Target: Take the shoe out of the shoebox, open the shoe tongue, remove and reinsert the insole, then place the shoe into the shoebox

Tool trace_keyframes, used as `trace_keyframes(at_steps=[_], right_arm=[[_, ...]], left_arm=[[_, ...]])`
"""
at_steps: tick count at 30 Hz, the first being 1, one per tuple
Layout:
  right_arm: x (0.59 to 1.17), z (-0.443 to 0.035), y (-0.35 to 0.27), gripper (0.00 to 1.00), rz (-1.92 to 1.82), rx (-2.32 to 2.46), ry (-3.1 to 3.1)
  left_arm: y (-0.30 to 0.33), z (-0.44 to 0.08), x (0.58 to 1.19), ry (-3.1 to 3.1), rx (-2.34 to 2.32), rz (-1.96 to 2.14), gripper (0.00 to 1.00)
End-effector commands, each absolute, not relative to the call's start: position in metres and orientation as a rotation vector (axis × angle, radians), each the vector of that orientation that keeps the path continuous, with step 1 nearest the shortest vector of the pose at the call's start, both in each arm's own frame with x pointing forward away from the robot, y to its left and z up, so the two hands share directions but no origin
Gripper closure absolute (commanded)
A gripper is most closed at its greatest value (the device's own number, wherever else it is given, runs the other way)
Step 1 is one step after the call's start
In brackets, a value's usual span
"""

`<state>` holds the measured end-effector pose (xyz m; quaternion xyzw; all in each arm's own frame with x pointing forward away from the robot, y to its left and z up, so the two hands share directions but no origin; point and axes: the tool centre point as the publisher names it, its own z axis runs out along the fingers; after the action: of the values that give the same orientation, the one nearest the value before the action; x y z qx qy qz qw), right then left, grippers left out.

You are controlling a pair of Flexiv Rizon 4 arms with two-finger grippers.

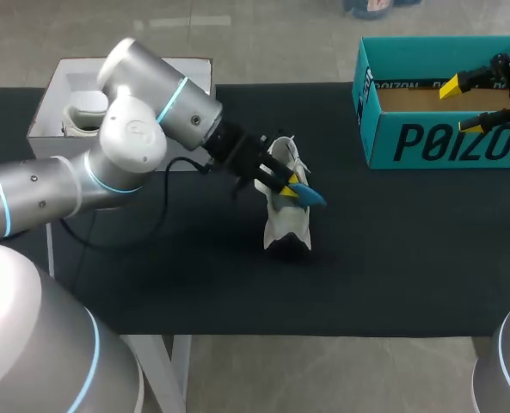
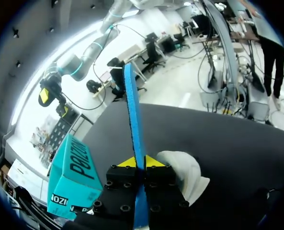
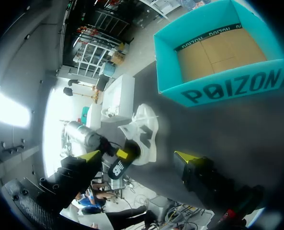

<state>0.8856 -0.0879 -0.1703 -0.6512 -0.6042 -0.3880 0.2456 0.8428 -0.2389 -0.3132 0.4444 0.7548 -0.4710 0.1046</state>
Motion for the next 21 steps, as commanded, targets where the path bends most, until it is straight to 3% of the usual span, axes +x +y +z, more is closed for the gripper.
trace_keyframes(at_steps=[1, 2, 3, 4, 5, 7, 11, 16, 21], right_arm=[[0.885, -0.171, -0.088, 0.0, -1.056, -1.78, -1.65], [0.885, -0.171, -0.088, 0.0, -1.056, -1.78, -1.65], [0.885, -0.171, -0.088, 0.0, -1.056, -1.78, -1.65], [0.885, -0.171, -0.088, 0.0, -1.056, -1.78, -1.65], [0.885, -0.171, -0.088, 0.0, -1.056, -1.78, -1.65], [0.885, -0.171, -0.088, 0.0, -1.056, -1.78, -1.65], [0.885, -0.171, -0.088, 0.0, -1.056, -1.78, -1.65], [0.885, -0.171, -0.088, 0.0, -1.056, -1.78, -1.65], [0.885, -0.171, -0.088, 0.0, -1.056, -1.78, -1.65]], left_arm=[[-0.24, -0.312, 0.842, 2.229, 1.345, -1.379, 1.0], [-0.24, -0.313, 0.842, 2.246, 1.349, -1.353, 0.93], [-0.24, -0.314, 0.844, 2.269, 1.357, -1.326, 0.61], [-0.24, -0.316, 0.846, 2.281, 1.354, -1.305, 0.2], [-0.238, -0.316, 0.848, 2.289, 1.351, -1.294, 0.09], [-0.236, -0.317, 0.852, 2.301, 1.35, -1.253, 0.03], [-0.227, -0.317, 0.863, 2.336, 1.319, -1.16, 0.07], [-0.219, -0.316, 0.87, 2.362, 1.292, -1.089, 0.45], [-0.218, -0.319, 0.87, 2.395, 1.301, -1.019, 0.6]])
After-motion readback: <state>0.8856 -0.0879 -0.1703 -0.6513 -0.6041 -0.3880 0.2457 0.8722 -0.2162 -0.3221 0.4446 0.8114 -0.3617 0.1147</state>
